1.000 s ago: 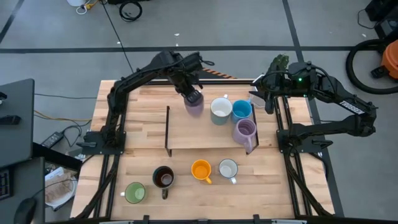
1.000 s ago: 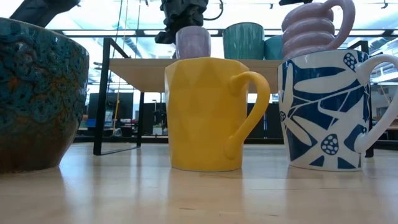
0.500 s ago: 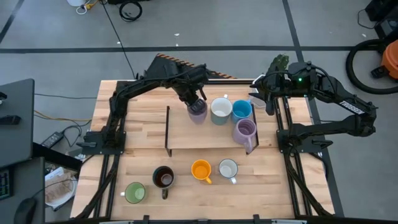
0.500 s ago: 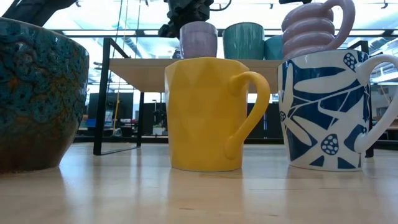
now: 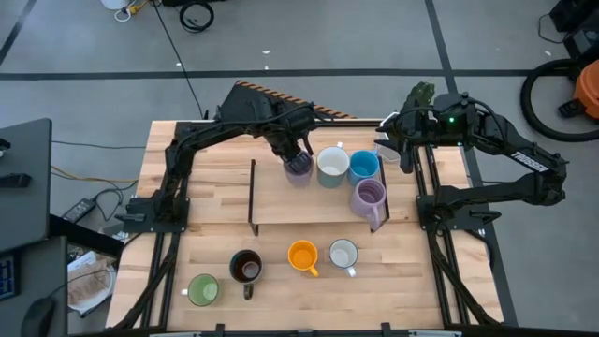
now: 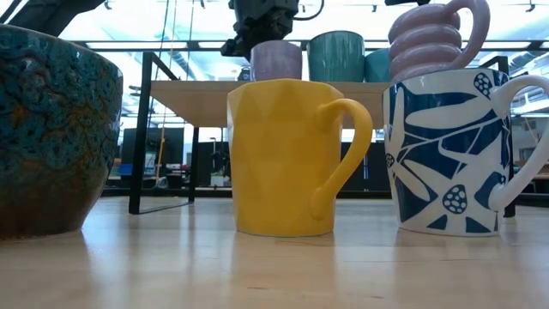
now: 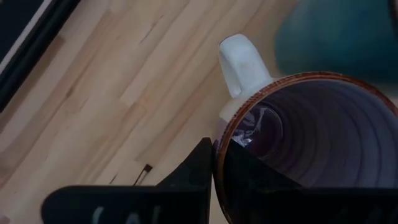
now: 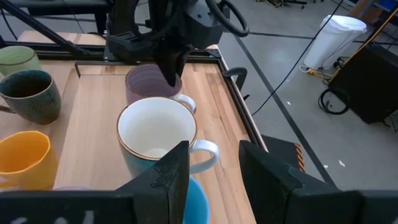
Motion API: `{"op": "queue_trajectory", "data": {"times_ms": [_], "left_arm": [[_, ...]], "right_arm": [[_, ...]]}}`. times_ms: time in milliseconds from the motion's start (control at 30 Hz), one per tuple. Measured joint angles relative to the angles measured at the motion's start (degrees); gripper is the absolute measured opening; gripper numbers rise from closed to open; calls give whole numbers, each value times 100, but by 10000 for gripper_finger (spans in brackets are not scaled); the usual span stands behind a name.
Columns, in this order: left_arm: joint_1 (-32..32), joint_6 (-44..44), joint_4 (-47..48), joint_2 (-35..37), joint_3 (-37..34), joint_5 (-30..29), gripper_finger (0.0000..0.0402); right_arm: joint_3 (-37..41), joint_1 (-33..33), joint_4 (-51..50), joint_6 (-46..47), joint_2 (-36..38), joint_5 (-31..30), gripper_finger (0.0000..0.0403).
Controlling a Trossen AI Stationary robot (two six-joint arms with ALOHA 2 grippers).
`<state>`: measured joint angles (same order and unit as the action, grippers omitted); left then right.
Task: Place coffee mugs
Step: Put the purple cup on the shelf
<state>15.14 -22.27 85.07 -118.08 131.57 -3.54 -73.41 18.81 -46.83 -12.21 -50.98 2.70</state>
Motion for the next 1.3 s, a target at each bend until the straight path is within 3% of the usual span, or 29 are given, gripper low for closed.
{"op": "queue_trajectory", "data": {"times_ms": [400, 900, 1300], "left_arm": [[-27, -571, -23, 0, 0, -108, 35], [-157, -1151, -40, 0, 0, -111, 91], [-152, -988, -18, 0, 0, 569, 107]], "right_arm": [[0, 1, 0, 2, 0, 0, 146], [0, 0, -42, 59, 0, 0, 146], [0, 0, -46, 68, 0, 2, 146]]}}
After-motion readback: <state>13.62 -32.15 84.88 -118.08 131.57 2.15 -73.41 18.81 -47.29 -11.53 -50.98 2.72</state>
